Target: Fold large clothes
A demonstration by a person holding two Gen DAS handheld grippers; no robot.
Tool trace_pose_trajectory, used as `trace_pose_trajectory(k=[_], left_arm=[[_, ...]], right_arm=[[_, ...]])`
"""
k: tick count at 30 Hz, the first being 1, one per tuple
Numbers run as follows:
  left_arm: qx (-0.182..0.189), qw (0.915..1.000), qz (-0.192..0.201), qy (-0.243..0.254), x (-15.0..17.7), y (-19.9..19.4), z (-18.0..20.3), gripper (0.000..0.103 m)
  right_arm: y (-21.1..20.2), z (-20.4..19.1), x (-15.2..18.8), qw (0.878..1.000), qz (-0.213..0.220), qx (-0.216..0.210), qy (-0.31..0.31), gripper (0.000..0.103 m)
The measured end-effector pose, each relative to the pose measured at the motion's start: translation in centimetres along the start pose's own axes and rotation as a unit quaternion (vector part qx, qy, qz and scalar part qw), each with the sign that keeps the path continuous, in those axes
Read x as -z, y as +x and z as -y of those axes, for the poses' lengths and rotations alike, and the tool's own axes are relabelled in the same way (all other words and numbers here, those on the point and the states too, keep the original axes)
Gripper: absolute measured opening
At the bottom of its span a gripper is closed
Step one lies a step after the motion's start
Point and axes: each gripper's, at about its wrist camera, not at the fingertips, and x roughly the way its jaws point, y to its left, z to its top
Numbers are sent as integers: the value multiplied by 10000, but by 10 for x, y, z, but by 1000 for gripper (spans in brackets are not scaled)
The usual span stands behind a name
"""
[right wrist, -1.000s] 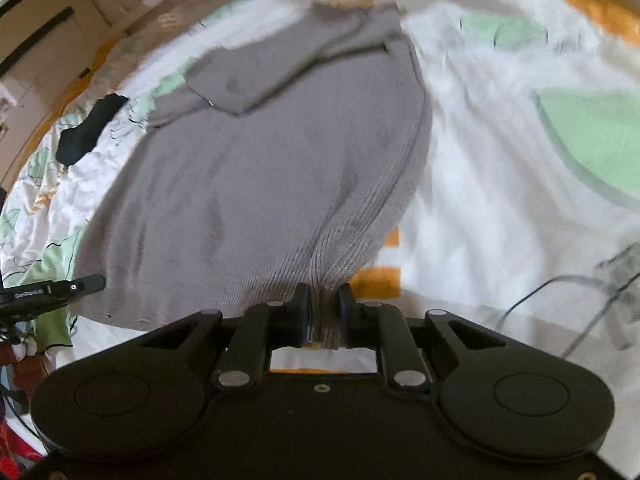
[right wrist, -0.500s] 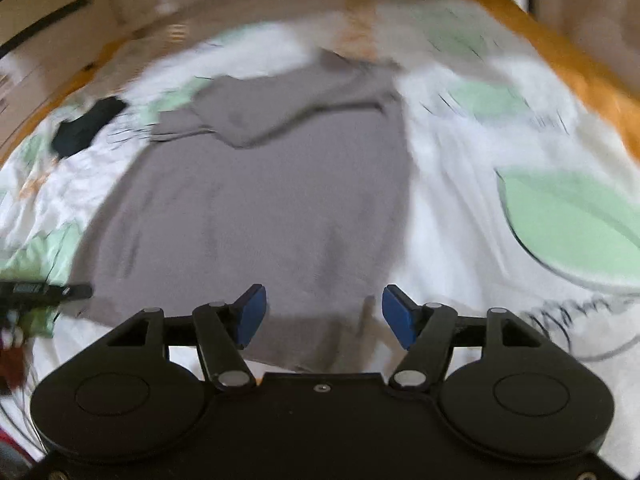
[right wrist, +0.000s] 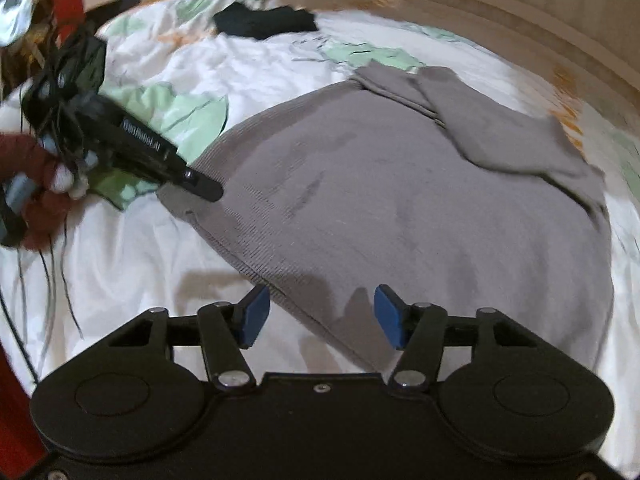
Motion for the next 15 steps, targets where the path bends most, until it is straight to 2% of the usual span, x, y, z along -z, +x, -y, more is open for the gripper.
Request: trace_pose_trajectory(k=[7,10,13,15], left_arm=[[10,10000,0,-8,0,0,-1,9],[13,10000,4,-23,0,0,0,9],[16,10000,3,-27,0,0,0,9],[19,10000,5,-27,0,0,0,9]], right_arm=[[20,-3,1,9992,-133,71,-367,60],[20,-5,3,9988,-157,-120,-444,59],[23,-11,5,9979,-161,7,-635,59],[24,-9,4,9985,-134,-56,-521,58]])
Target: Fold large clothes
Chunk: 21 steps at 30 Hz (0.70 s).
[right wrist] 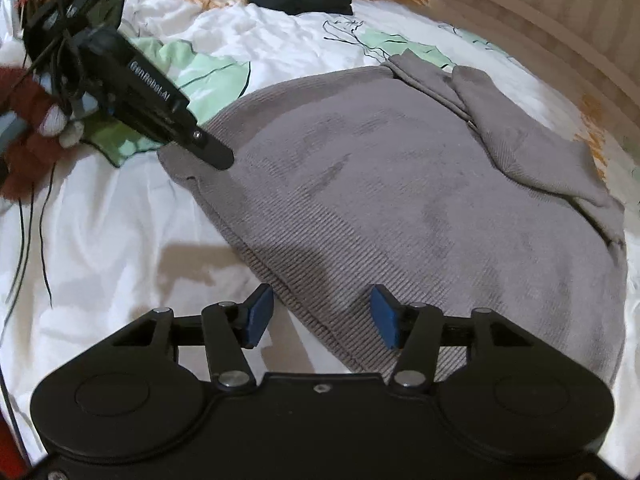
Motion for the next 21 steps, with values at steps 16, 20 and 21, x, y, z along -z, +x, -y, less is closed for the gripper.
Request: trace_pose_trajectory(k=[16,20,21], left_arm=[[60,10000,12,-40,-1,1,-1,10],[238,9997,30,-58,-1,0,-1,24],[314,9995,38,-50,-1,-1,0,31]], right_arm=[[10,-1,-5,9991,209,254,-279,30],[11,7,-6,9997,169,126,-102,8],[9,10,-6,9998,168,25,45,8]])
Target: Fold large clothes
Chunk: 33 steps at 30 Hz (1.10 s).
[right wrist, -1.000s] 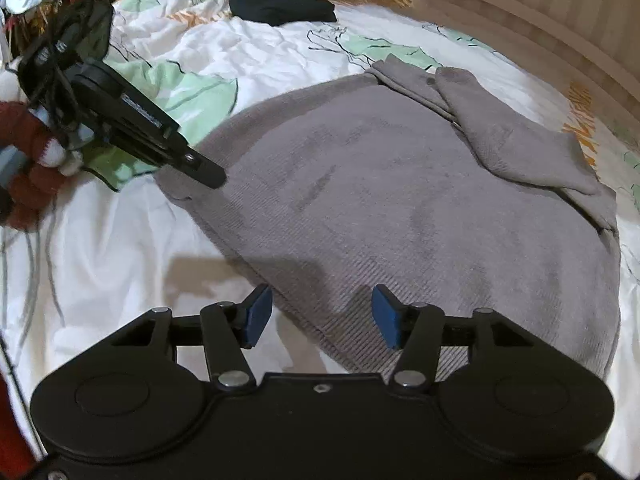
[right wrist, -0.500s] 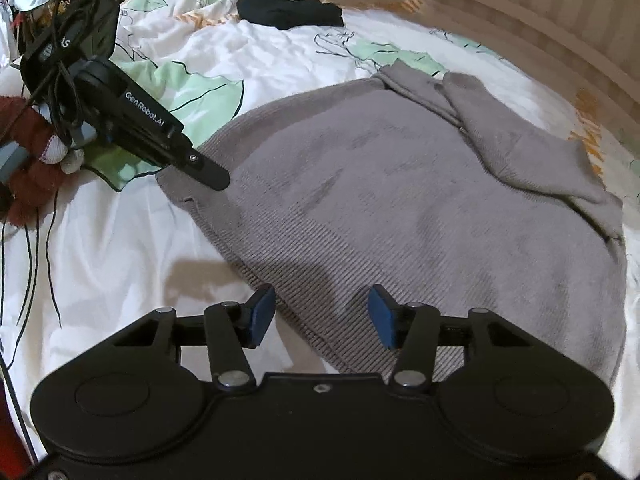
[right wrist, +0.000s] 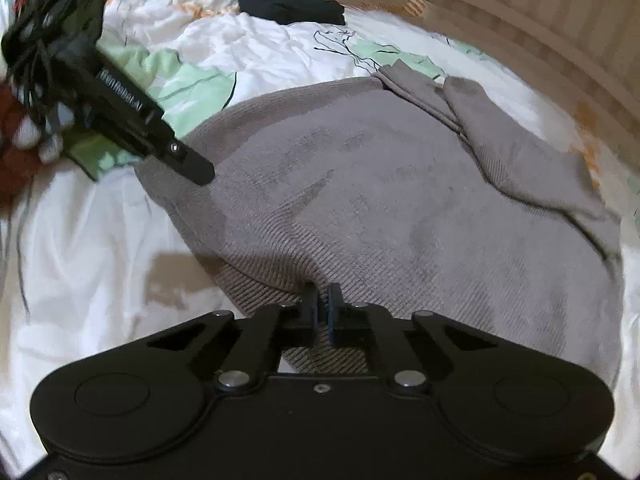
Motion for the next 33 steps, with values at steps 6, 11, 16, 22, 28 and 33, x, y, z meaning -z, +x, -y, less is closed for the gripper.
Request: trace_pose_trajectory(k=[6,11,16,22,28,33], left_arm=[[281,9996,62,55,1,3,6,56],[213,9997,138,21,1,6,7,49],[-129,9997,184,-129,1,4,2,21],[-266,9993,227,-138,0,0,2,21],[-295,9989,252,-245,2,-3,1,22],[-261,9989,245,-286,2,-3,1,23]], right_arm=[[-4,15,3,9958,-281,-719,498,9],[4,14,5,9941,-288,-835,637,21],[-17,15,1,9905,145,-1103,803,45],[3,18,-8,9871,330,-1248,945,56],[11,-9,0,9756,14,-2115,594,63],[-7,0,0,9762,272,-1995,810,62]])
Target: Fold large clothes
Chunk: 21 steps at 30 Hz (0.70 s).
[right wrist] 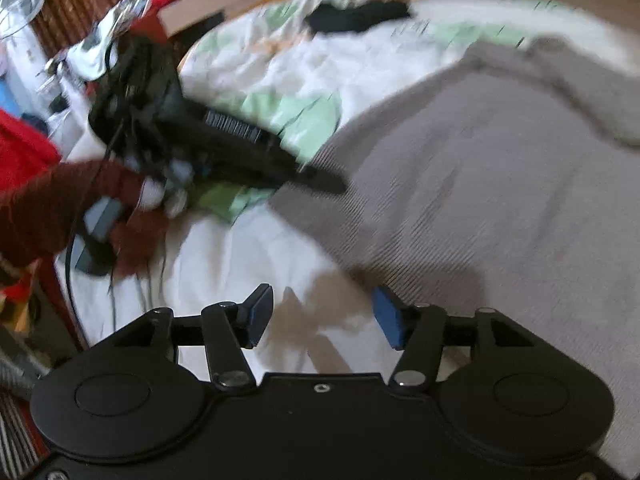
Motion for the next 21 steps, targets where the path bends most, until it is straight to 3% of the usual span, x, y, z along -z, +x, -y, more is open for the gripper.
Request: trace_pose_trajectory(k=[3,7,10,12,15,18,21], left_arm=[[10,10000,-11,-22,0,0,-1,25],[90,9999,-25,-83,-1,-1,-1,31],[103,9999,-41,-60,-1,-1,1,34],[130,9999,-53,0,-2,0,3,41],[159,9997,-95,135,-2,4,8,48],[182,9994,-135,254,-3,6,10,53],[192,9991,-171,334,-2,8,13,54]], right_arm=[[-5,1,-12,9989,282,280,-247,63],[21,0,-23,9991,194,69,-376,63],[41,-6,-14,9983,-314,-323,-363,64],[36,-12,-8,9973,-317,-516,-413,68],[13,-5,-5,9975,-242,-662,49,65],[-26,16,3,9974,25,-93,713,66],[-74,46,17,9849,342,621,1580,67]])
